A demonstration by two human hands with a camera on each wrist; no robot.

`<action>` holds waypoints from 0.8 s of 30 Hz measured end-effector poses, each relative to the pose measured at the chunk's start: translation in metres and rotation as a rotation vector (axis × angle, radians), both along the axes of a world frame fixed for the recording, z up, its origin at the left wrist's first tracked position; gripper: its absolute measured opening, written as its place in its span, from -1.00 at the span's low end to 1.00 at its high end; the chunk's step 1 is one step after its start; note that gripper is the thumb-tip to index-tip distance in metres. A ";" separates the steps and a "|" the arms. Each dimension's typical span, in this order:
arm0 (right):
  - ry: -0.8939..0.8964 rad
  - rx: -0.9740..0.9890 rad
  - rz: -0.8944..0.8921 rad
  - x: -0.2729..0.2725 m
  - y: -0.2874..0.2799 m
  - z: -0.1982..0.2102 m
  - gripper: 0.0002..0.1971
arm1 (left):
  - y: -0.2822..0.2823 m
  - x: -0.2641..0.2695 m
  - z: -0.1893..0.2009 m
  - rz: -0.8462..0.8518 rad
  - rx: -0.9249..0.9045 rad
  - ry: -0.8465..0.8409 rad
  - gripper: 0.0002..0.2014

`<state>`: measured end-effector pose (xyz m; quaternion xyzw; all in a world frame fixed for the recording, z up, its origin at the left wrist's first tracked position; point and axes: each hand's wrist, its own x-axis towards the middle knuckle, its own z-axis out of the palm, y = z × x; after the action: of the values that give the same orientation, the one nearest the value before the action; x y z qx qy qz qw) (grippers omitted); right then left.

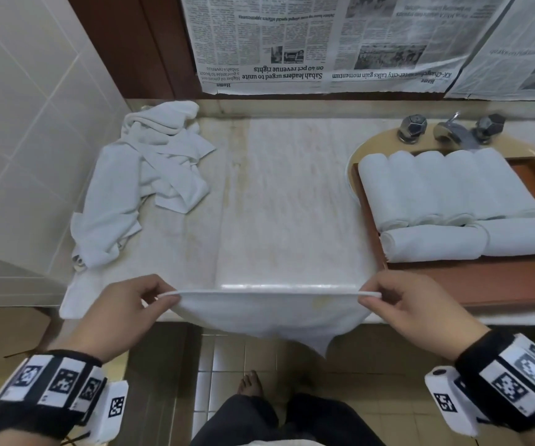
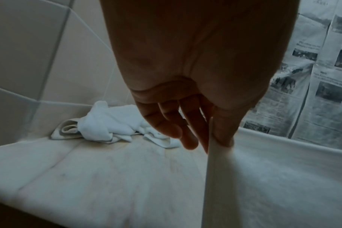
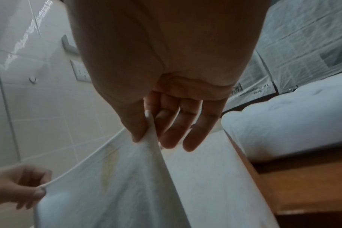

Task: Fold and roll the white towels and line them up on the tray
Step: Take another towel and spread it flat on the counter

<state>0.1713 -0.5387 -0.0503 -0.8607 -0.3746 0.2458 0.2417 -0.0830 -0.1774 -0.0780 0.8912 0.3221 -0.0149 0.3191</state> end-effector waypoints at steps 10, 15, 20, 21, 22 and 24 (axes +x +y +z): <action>-0.205 0.017 -0.291 0.104 0.098 0.013 -0.81 | 0.081 0.126 0.017 -0.040 0.267 -0.191 -0.82; -0.252 0.033 -0.420 0.216 0.180 0.014 -0.68 | 0.139 0.246 0.024 0.133 0.308 -0.191 -0.76; -0.078 0.085 -0.577 0.304 0.248 -0.007 -0.79 | 0.170 0.344 0.007 0.327 0.298 -0.219 -0.72; -0.053 0.086 -0.590 0.316 0.258 -0.013 -0.84 | 0.172 0.358 0.002 0.371 0.280 -0.229 -0.72; -0.037 0.072 -0.593 0.328 0.267 -0.021 -0.82 | 0.173 0.370 -0.005 0.415 0.256 -0.236 -0.73; -0.021 -0.012 -0.592 0.344 0.280 -0.038 -0.62 | 0.168 0.388 -0.022 0.478 0.200 -0.219 -0.73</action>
<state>0.5158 -0.2582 -0.0880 -0.9365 -0.1082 0.1578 0.2939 0.3054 -0.0096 -0.1000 0.8134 0.4865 0.1891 0.2568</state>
